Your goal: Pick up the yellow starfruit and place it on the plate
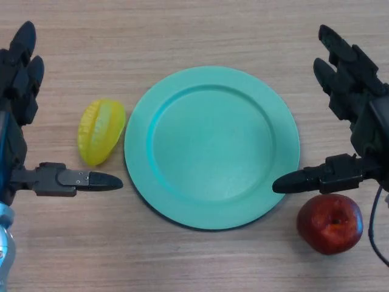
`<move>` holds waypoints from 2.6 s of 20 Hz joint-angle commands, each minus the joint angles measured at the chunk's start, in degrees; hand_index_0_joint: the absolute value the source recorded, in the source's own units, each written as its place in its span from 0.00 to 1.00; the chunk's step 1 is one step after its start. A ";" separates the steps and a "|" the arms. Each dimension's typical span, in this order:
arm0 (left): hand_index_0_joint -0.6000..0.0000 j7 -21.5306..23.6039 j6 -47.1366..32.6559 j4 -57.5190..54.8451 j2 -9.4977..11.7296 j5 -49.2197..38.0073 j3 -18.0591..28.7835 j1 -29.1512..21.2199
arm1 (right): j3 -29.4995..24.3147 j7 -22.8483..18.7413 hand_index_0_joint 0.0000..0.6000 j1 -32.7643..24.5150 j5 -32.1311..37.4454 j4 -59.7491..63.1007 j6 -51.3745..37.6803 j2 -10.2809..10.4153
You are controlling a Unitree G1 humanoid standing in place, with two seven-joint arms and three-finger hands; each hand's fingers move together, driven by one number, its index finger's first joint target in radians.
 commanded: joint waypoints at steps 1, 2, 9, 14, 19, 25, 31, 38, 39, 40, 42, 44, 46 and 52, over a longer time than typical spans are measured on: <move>1.00 -0.17 -9.79 -2.13 2.04 0.49 1.96 -1.80 | -1.16 -0.97 0.00 -1.77 -0.88 -2.91 -8.22 -1.22; 1.00 -0.20 -9.91 -2.04 2.07 0.38 2.00 -1.83 | -1.02 -0.99 0.00 -1.74 -1.04 -2.78 -8.56 -1.17; 1.00 3.05 -9.40 3.62 2.23 2.54 0.47 -4.17 | -0.91 -0.55 0.00 -0.75 0.03 -3.83 -8.52 -0.87; 1.00 5.01 -15.06 18.54 3.43 10.03 -1.39 -7.67 | -1.06 0.24 0.00 0.49 -0.19 -3.99 -8.19 -0.94; 1.00 7.04 -18.07 30.98 4.01 9.08 -2.78 -11.93 | -1.43 0.42 0.00 1.11 0.23 -4.10 -8.39 -0.97; 1.00 7.86 -20.09 40.73 3.09 6.67 -4.99 -17.38 | -2.45 0.67 0.00 1.62 0.89 -5.34 -7.62 -1.37; 1.00 5.11 -18.50 43.04 1.69 3.18 -6.28 -19.45 | -3.34 1.21 0.00 2.02 1.80 -7.66 -6.93 -1.70; 1.00 8.75 -25.38 47.27 2.03 9.73 -7.21 -20.65 | -3.21 0.34 0.00 1.75 2.10 -8.43 -7.13 -1.60; 1.00 12.08 -28.95 49.07 2.56 15.69 -7.71 -21.12 | -3.25 0.51 0.00 1.87 2.48 -8.91 -6.59 -1.62; 1.00 14.48 -30.77 50.07 2.83 19.61 -7.92 -21.46 | -3.31 0.67 0.00 2.05 2.68 -9.26 -6.09 -1.66; 0.75 16.17 -31.18 50.43 2.96 22.63 -8.08 -21.55 | -3.26 0.87 0.00 2.29 2.46 -9.43 -5.94 -1.72; 0.33 18.26 -30.49 50.28 3.30 27.58 -8.47 -21.44 | -3.48 1.04 0.00 2.54 2.54 -9.64 -5.99 -1.62; 0.00 23.61 -30.32 51.17 4.05 36.77 -8.91 -21.79 | -3.97 0.84 0.00 2.80 3.65 -10.17 -5.90 -1.53; 0.00 25.49 -28.29 52.08 4.38 40.25 -8.97 -21.53 | -3.95 0.82 0.00 3.15 3.94 -10.27 -5.48 -1.66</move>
